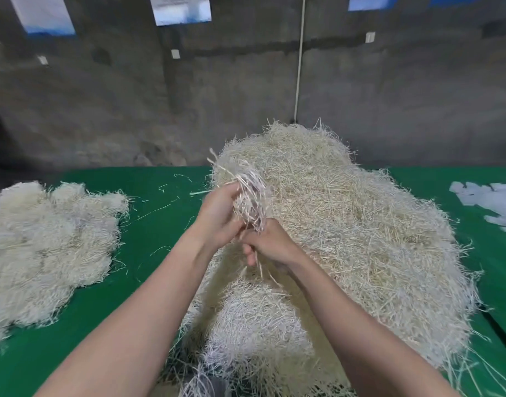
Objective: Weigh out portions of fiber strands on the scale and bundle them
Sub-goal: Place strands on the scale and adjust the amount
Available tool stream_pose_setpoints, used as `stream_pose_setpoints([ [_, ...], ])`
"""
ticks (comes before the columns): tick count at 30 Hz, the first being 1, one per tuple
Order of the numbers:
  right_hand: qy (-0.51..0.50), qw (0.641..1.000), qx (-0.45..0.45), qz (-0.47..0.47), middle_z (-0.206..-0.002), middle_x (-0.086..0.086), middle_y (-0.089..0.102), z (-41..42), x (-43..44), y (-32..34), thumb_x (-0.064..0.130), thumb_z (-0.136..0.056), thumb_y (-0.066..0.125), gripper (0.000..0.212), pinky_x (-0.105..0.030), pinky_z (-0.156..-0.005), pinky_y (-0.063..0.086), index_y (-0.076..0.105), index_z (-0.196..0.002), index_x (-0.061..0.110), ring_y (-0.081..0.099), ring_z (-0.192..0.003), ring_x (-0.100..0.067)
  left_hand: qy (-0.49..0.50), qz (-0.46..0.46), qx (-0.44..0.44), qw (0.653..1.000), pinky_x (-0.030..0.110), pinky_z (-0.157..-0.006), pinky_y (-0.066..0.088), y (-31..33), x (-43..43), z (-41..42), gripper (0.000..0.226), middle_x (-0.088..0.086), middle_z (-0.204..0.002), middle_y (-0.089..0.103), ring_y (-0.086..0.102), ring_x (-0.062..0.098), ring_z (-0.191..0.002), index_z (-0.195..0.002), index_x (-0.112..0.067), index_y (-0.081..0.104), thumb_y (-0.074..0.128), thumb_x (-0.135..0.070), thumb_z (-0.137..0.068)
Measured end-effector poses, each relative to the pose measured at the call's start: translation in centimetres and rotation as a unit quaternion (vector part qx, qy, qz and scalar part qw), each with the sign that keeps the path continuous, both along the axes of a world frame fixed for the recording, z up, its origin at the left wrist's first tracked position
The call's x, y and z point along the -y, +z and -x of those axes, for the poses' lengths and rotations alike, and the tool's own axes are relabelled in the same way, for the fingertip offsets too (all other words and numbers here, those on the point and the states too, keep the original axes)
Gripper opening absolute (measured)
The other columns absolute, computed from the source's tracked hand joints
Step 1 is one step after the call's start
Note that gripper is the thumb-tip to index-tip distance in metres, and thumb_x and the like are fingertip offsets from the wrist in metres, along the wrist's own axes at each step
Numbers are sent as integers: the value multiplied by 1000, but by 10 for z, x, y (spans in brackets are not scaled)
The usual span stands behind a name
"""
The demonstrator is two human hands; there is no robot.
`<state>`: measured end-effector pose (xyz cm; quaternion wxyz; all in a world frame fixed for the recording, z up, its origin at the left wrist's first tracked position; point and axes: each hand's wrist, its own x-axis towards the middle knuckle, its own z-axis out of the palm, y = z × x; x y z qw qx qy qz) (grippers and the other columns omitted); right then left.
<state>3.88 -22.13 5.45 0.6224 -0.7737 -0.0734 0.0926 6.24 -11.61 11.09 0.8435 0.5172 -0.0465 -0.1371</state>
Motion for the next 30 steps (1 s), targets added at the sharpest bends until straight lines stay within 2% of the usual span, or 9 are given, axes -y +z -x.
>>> stream_pose_setpoints([
  [3, -32, 996, -55, -59, -42, 8, 46, 0, -4, -9, 4, -95, 44, 17, -28, -52, 39, 58, -87, 7, 38, -38, -8, -75, 140, -65, 985, 24, -54, 43, 5, -15, 1, 25, 10, -64, 62, 56, 15, -55, -79, -3, 57, 37, -14, -91],
  [7, -101, 979, -95, -148, -57, 1, 51, 5, 6, 1, 5, -97, 43, 24, -17, -42, 37, 64, -107, 8, 41, -45, -10, -76, -97, 4, 992, 20, -41, 32, -3, -37, 8, 29, -3, -44, 44, 36, 6, -33, -69, -6, 48, 34, -7, -94],
  [11, -161, 928, -137, -308, -87, -15, 69, 10, -5, 21, 0, -93, 45, 24, -35, -85, 50, 63, -110, 0, 60, -72, -21, -87, -465, 114, 874, 16, -43, 33, -16, -48, 28, 5, 3, -71, 52, 40, 6, -47, -92, 3, 52, 49, 2, -88],
  [15, -87, 899, -175, -391, -101, -15, 62, 33, -41, 30, -4, -86, 42, 29, -48, -86, 53, 58, -110, 1, 65, -81, -26, -82, -618, 212, 752, 20, -47, 36, -24, -57, 48, 6, 1, -72, 52, 44, 10, -54, -82, -11, 55, 55, -12, -88],
  [17, -32, 905, -180, -383, -100, -9, 52, 48, -52, 27, 5, -77, 51, 27, -51, -82, 52, 57, -104, 9, 57, -87, -25, -30, -685, 264, 678, 24, -51, 39, -24, -71, 60, 15, 2, -77, 55, 50, 12, -62, -100, -9, 52, 55, -14, -87],
  [20, 13, 960, -129, -247, -92, -3, 60, 72, -64, 18, 18, -72, 68, 29, -31, -62, 51, 61, -100, 22, 59, -75, -16, -31, -641, 259, 722, 21, -49, 38, -34, -94, 75, 51, 0, -82, 54, 54, 9, -65, -125, -10, 32, 60, -8, -84],
  [23, -46, 993, -66, -85, -105, -1, 65, 89, -78, 2, 10, -76, 72, 37, -26, -68, 52, 57, -104, 30, 66, -83, -13, -68, -574, 242, 780, 15, -52, 42, -36, -115, 90, 63, -7, -94, 50, 57, -1, -69, -129, -18, 32, 71, -13, -80],
  [26, -96, 991, -51, -77, -105, -9, 66, 101, -86, -5, -7, -77, 66, 31, -17, -54, 49, 65, -96, 19, 66, -59, -7, -144, -420, 135, 886, 25, -81, 52, -34, -148, 102, 64, 3, -116, 52, 61, 10, -97, -120, -26, 48, 76, -2, -68],
  [30, -84, 996, -25, 11, -104, -1, 67, 118, -103, -16, -1, -77, 68, 26, -39, -72, 54, 67, -79, 24, 60, -71, -29, -132, -244, 41, 960, 22, -69, 54, -52, -186, 121, 53, 12, -99, 70, 68, 19, -81, -108, -17, 62, 74, -5, -58],
])
